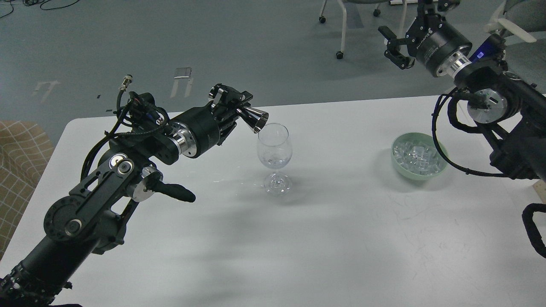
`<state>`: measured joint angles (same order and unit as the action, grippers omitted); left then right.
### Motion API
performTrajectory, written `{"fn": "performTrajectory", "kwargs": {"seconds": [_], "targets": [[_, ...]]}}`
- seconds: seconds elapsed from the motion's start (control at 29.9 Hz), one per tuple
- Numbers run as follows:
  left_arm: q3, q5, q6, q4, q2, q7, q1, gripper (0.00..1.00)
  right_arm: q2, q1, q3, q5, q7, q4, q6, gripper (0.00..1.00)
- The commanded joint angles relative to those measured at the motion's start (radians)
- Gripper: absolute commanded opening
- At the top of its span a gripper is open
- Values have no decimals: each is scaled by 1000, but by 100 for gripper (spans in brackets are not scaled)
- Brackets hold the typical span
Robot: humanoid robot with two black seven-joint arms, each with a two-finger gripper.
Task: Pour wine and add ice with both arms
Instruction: 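Tilt the jigger over the wine glass rim with the left gripper, then rotate the jigger back upright and pull it away from the glass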
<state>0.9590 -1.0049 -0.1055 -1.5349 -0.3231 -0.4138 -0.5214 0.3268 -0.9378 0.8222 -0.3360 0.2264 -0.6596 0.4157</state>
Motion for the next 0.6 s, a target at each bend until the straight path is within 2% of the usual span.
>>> {"fn": "performTrajectory", "kwargs": {"seconds": [0.0,0.27,0.47,0.57], "targets": [[-28,-63,-8,-7,-17,0,-15,0,1,1,0,0,-1,0,0,100],[-69,-259,-8,-8,-34,-2,-37,0,1,1,0,0,-1,1,0,100],[-83,-285,-10,-8,-54,-8,-68,0,1,2,0,0,-1,5,0,100],[-132,-291,-10,-14,-88,-13,-109,0,1,2,0,0,-1,5,0,100]]}}
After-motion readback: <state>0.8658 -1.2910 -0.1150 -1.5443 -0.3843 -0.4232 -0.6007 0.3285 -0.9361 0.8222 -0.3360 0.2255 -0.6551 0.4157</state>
